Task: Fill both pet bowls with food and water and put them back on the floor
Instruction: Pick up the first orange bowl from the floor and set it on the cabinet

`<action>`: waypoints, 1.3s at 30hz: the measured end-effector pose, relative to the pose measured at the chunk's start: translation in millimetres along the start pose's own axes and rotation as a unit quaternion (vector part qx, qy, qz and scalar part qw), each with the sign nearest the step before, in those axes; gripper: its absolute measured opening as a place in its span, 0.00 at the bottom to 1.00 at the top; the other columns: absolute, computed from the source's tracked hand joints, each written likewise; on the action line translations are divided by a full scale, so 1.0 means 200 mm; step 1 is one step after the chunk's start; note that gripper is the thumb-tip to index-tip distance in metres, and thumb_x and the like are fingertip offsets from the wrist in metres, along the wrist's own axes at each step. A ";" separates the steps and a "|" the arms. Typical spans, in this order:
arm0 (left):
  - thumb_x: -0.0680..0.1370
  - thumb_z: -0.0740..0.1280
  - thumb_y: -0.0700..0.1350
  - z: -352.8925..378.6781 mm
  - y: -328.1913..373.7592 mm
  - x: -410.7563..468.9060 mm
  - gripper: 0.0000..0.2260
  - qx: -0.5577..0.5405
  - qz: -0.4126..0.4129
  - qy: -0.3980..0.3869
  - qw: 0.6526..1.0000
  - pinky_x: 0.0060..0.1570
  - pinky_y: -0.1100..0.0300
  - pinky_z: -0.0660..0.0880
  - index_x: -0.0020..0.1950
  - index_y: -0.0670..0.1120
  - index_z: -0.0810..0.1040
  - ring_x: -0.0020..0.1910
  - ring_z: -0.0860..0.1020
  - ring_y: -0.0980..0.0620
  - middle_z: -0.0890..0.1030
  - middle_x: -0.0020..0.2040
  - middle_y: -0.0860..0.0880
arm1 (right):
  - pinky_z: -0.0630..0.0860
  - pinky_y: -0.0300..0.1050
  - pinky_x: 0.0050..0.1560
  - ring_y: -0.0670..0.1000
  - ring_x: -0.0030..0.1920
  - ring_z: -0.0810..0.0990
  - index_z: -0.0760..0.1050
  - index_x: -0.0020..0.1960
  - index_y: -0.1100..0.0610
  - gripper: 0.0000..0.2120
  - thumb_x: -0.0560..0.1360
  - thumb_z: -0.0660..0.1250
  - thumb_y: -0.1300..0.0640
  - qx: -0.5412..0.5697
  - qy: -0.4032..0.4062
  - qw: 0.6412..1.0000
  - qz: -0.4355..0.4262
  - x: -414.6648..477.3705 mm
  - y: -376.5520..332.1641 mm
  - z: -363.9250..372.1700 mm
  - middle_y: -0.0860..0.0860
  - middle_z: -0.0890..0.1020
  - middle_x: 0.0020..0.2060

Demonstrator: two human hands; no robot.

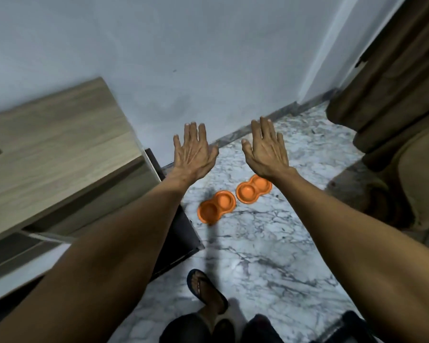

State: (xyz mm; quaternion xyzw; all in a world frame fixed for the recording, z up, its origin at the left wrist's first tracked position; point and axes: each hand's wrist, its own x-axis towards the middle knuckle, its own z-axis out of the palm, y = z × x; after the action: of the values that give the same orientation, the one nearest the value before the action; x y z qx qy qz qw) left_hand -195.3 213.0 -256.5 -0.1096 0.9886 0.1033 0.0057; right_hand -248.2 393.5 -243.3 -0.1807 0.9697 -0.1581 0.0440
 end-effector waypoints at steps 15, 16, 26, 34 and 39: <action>0.78 0.52 0.60 1.67 -0.21 0.36 0.33 -0.020 -0.161 -0.144 0.976 0.71 0.42 0.59 0.77 0.40 0.58 0.77 0.59 0.42 0.62 0.76 0.40 | 0.59 0.60 0.74 0.62 0.78 0.56 0.56 0.78 0.62 0.29 0.82 0.53 0.47 0.034 -0.170 0.985 -0.006 0.57 0.80 1.55 0.63 0.58 0.78; 0.78 0.51 0.61 1.82 -0.22 0.37 0.33 -0.031 -0.187 -0.152 0.970 0.70 0.42 0.60 0.75 0.40 0.60 0.75 0.61 0.41 0.64 0.75 0.40 | 0.60 0.60 0.73 0.62 0.77 0.58 0.57 0.77 0.62 0.30 0.81 0.53 0.46 0.041 -0.182 0.982 -0.003 0.60 0.87 1.70 0.63 0.59 0.77; 0.80 0.62 0.52 3.30 -0.41 0.42 0.27 -0.185 -0.390 -0.175 0.885 0.63 0.42 0.69 0.72 0.35 0.63 0.68 0.68 0.35 0.67 0.70 0.35 | 0.71 0.57 0.45 0.68 0.56 0.75 0.67 0.64 0.65 0.16 0.81 0.58 0.55 0.108 -0.254 0.960 0.055 0.69 1.38 3.05 0.64 0.71 0.60; 0.78 0.65 0.50 3.82 -0.52 0.42 0.29 -0.270 -0.592 -0.102 0.753 0.70 0.47 0.65 0.75 0.37 0.63 0.73 0.65 0.37 0.68 0.73 0.36 | 0.70 0.53 0.58 0.66 0.64 0.73 0.65 0.67 0.67 0.21 0.81 0.61 0.54 0.199 -0.230 0.919 0.249 0.77 1.50 3.56 0.66 0.72 0.64; 0.77 0.64 0.45 3.90 -0.56 0.45 0.23 -0.295 -0.627 -0.076 0.717 0.66 0.43 0.71 0.71 0.39 0.68 0.69 0.69 0.35 0.69 0.70 0.36 | 0.70 0.53 0.58 0.65 0.64 0.74 0.65 0.67 0.66 0.22 0.80 0.64 0.53 0.221 -0.213 0.905 0.293 0.80 1.50 3.65 0.65 0.75 0.63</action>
State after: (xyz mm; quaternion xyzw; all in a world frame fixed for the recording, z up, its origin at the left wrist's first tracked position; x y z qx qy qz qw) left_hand -267.5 247.6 -1045.0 -0.6920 0.6095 0.3705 0.1112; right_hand -394.5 387.8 -1034.8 0.0968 0.8868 -0.3059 0.3327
